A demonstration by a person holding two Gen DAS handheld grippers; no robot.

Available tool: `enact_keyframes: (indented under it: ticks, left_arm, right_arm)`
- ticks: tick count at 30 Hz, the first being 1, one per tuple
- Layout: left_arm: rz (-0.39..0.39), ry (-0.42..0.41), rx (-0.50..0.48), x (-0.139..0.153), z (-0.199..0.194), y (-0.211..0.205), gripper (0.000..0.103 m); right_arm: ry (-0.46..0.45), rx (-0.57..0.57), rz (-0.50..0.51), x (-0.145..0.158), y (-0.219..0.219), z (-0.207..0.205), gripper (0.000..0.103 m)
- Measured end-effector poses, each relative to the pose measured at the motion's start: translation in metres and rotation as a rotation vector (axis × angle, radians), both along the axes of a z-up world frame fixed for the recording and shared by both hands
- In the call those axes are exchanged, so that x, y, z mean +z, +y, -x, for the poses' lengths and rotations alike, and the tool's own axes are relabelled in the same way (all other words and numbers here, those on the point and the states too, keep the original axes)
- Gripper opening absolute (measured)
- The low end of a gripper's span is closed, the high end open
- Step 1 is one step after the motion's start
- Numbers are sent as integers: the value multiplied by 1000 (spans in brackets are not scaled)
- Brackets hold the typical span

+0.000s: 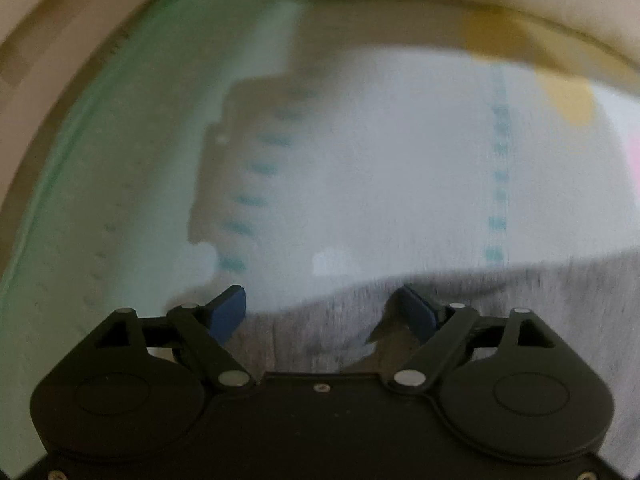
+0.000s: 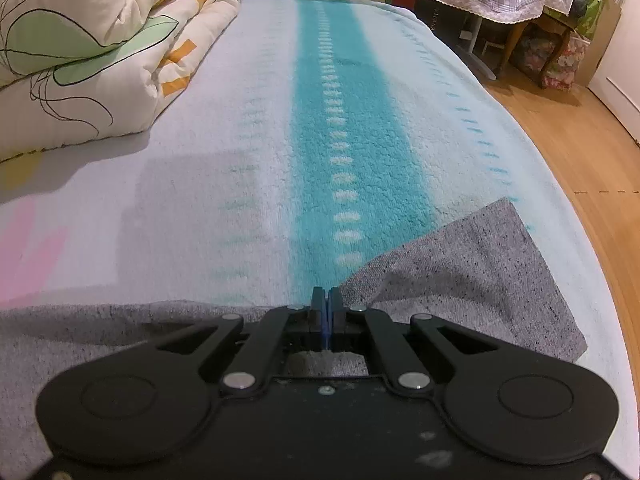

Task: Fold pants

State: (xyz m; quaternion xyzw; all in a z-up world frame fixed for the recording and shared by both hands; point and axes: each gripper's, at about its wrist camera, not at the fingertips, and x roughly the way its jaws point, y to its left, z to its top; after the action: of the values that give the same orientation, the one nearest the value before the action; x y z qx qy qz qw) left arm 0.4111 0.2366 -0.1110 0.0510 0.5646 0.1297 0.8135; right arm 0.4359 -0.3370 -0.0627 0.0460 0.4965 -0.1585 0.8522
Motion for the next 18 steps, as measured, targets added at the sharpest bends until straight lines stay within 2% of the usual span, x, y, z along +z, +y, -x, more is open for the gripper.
enact_keyframes:
  ticks: [2, 4, 5, 6, 7, 8, 9, 10, 14, 18]
  left_arm:
    - [-7, -27, 11, 0, 4, 0, 89]
    - [19, -41, 36, -3, 5, 3, 89]
    - [37, -50, 44, -4, 5, 5, 84]
    - [70, -59, 40, -4, 6, 7, 72]
    - [99, -62, 32, -3, 6, 8, 67]
    - [118, -63, 21, -1, 7, 8, 52]
    - [155, -63, -3, 2, 7, 7, 11]
    - [195, -54, -19, 3, 6, 4, 10]
    - [119, -53, -41, 6, 9, -12, 9]
    - [144, -97, -21, 17, 19, -11, 8]
  right_arm:
    - [2, -1, -3, -2, 0, 0, 1]
    - [3, -1, -2, -3, 0, 0, 1]
    - [2, -1, -1, -3, 0, 0, 1]
    - [2, -2, -1, -3, 0, 1, 1]
    - [2, -2, -1, -3, 0, 1, 1]
    - [1, -4, -2, -3, 0, 1, 1]
    - [0, -6, -5, -2, 0, 1, 1]
    - [-2, -10, -9, -2, -1, 2, 1]
    - [-16, -14, -21, 4, -2, 5, 1]
    - [-41, -2, -28, 15, -2, 12, 1]
